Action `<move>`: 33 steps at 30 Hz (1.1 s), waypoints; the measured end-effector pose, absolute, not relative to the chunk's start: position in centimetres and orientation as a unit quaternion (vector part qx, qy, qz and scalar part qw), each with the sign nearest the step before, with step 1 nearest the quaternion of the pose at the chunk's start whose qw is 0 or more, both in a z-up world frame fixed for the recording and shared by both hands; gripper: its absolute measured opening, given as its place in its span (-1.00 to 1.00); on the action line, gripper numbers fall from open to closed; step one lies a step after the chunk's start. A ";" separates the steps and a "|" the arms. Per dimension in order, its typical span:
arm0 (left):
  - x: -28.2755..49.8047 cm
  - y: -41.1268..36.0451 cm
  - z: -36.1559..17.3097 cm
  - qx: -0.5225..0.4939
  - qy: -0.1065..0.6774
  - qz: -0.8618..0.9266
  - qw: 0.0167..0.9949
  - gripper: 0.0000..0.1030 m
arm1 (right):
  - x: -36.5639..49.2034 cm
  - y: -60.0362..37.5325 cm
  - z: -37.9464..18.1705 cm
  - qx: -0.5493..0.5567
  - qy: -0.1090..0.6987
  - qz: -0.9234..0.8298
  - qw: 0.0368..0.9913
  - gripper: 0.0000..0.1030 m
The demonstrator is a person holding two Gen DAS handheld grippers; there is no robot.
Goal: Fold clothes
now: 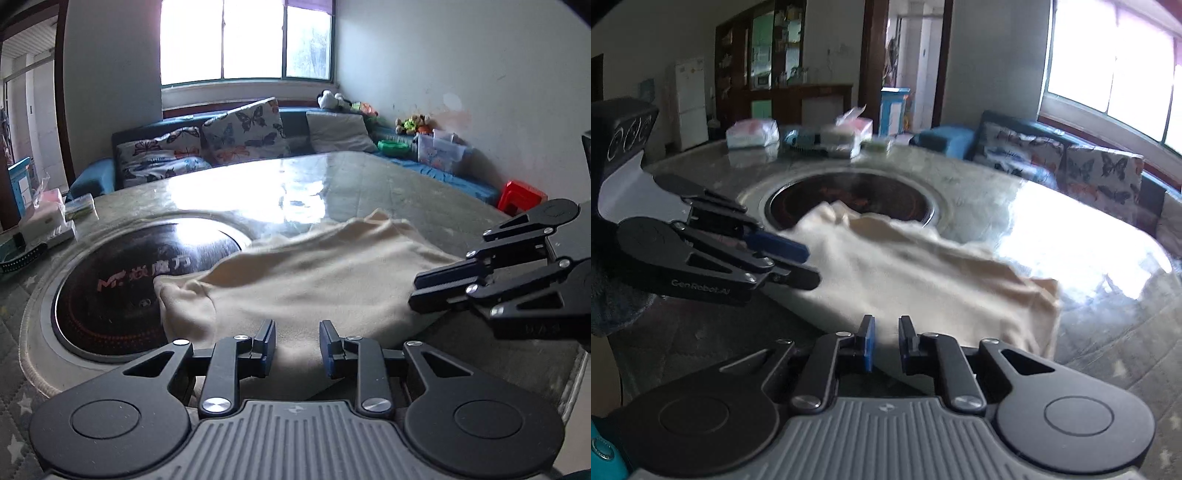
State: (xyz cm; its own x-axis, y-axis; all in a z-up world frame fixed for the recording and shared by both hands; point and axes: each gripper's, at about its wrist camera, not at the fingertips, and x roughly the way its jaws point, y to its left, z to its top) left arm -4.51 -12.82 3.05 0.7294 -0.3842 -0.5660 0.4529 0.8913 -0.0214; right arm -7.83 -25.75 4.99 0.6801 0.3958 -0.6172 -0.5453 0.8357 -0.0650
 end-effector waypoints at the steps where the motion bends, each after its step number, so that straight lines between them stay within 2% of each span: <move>1: -4.6 -12.7 3.1 0.058 0.290 -0.224 0.929 -0.44 | -7.9 -26.3 5.4 -0.120 0.304 0.248 0.912 -0.77; 9: -4.4 -11.5 2.2 0.040 0.306 -0.212 0.927 -0.43 | -7.1 -28.8 4.1 -0.090 0.335 0.214 0.913 -0.76; 15: -5.0 -9.9 3.0 0.026 0.295 -0.197 0.935 -0.44 | -7.3 -27.6 6.1 -0.120 0.323 0.232 0.910 -0.76; 21: -5.3 -8.6 2.7 0.009 0.302 -0.194 0.934 -0.44 | -6.4 -26.6 4.8 -0.135 0.345 0.227 0.901 -0.75; 28: -5.3 -6.7 2.2 -0.008 0.312 -0.188 0.931 -0.43 | -7.1 -23.3 7.1 -0.185 0.319 0.281 0.886 -0.59; 29: -5.3 -6.5 2.0 -0.008 0.315 -0.188 0.930 -0.40 | -7.1 -22.8 7.2 -0.188 0.318 0.289 0.883 -0.59; 30: -5.4 -6.5 1.7 -0.004 0.316 -0.185 0.931 -0.29 | -7.0 -21.8 7.3 -0.194 0.316 0.306 0.877 -0.59; 33: -5.5 -6.2 2.0 -0.009 0.317 -0.179 0.931 -0.26 | -7.1 -19.5 7.1 -0.216 0.308 0.340 0.862 -0.59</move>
